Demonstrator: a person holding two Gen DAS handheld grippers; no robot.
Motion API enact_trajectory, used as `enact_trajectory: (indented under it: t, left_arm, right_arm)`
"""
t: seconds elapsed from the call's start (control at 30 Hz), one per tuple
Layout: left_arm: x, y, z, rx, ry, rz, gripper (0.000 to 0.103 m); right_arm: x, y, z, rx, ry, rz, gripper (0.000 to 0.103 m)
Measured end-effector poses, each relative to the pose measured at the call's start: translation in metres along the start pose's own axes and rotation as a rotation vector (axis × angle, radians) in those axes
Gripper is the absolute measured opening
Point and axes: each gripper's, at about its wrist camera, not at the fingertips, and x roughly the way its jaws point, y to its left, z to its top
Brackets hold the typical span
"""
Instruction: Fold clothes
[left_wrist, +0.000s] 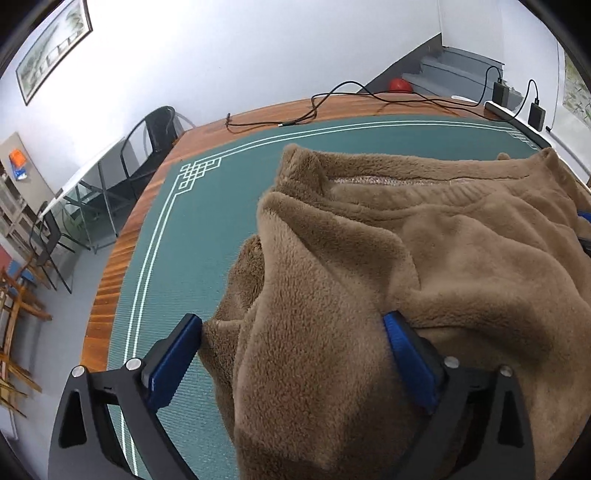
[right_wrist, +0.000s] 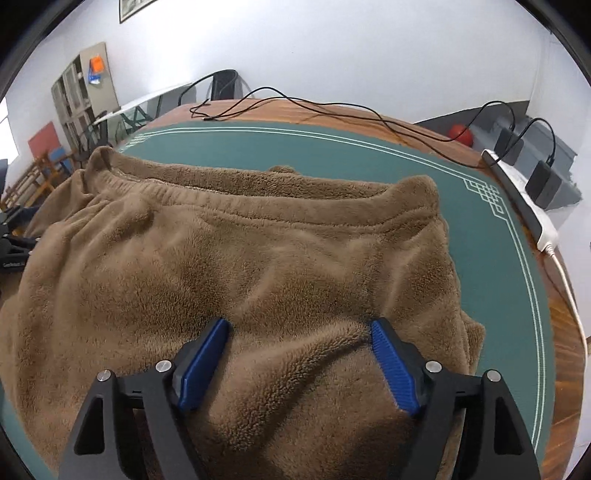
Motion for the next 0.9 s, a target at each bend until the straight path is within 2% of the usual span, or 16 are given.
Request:
enact_trajectory:
  t: [0.13,0.27,0.43,0.63,0.9]
  left_arm:
    - [-0.013,0.003,-0.002,-0.022,0.013,0.017,0.099]
    - [-0.046,0.002,-0.014,-0.043,-0.003,-0.03,0.099]
    - [-0.084,-0.013,-0.039,-0.012,-0.033,-0.087,0.099]
    - [-0.105,-0.029,-0.054,-0.028,-0.024,-0.176,0.099]
    - [-0.108,-0.034,-0.066,-0.074,-0.015,-0.215,0.099]
  right_arm:
    - [-0.01,-0.014,0.0,0.064,-0.003,0.053,0.081]
    - [-0.057,-0.025,-0.012,0.163,-0.067,0.094,0.081]
    - [-0.108,-0.071,-0.058,0.361,-0.099,0.13,0.083]
    - [-0.108,-0.11,-0.12,0.67,-0.035,0.279,0.083]
    - [-0.102,-0.107,-0.168,0.893,0.007,0.429,0.083]
